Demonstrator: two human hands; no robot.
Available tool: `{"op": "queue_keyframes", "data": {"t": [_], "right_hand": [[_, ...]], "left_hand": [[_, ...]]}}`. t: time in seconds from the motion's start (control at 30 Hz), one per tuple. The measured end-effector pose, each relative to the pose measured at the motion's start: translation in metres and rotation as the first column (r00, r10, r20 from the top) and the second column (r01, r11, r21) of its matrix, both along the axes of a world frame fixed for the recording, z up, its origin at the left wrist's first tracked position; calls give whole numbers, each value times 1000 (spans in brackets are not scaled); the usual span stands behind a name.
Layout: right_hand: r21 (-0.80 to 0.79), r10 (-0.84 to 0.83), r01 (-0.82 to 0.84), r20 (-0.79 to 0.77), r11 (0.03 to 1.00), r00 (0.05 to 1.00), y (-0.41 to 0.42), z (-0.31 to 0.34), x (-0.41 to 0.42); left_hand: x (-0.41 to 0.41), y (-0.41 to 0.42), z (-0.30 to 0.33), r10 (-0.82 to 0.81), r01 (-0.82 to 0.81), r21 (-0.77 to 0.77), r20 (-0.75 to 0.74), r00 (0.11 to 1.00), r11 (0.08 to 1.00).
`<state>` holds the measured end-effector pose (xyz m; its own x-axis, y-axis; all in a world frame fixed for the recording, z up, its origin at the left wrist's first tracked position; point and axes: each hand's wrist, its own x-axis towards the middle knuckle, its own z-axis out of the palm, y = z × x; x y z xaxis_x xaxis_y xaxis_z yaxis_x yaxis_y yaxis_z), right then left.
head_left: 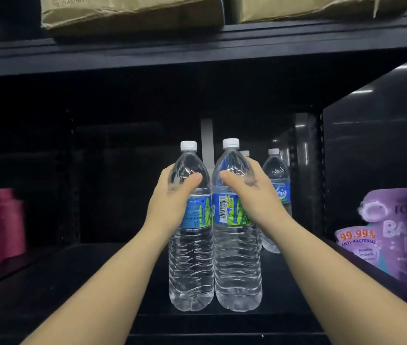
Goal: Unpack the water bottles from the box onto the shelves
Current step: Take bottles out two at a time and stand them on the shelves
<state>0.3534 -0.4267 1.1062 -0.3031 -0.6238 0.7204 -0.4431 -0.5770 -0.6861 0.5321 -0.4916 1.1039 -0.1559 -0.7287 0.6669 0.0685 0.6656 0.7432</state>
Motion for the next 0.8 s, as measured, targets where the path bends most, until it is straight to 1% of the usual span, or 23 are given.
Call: {"op": "queue_keyframes", "data": {"t": [0.17, 0.33, 0.4, 0.5, 0.57, 0.73, 0.8], "right_hand": [[-16, -36, 36, -2, 999, 999, 8, -32, 8], [-27, -72, 71, -18, 997, 997, 16, -70, 10], [8, -82, 83, -10, 997, 997, 16, -86, 12], [23, -102, 102, -17, 994, 995, 13, -107, 10], [48, -98, 100, -34, 994, 995, 16, -118, 9], [116, -94, 100, -60, 988, 994, 25, -126, 7], [175, -78, 94, -94, 980, 993, 26, -126, 2]], "left_hand": [[1, 1, -17, 24, -24, -22, -43, 999, 999], [1, 5, -53, -3, 2, -70, -18, 1000, 998], [2, 1, -64, -17, 16, -52, -27, 999, 999], [4, -7, -78, -53, 54, 27, -46, 998, 998], [3, -11, -88, -86, 87, 59, -29, 996, 994], [5, -13, -98, -124, 125, 37, -42, 991, 991], [4, -11, -97, -137, 139, 46, -40, 990, 989]]}}
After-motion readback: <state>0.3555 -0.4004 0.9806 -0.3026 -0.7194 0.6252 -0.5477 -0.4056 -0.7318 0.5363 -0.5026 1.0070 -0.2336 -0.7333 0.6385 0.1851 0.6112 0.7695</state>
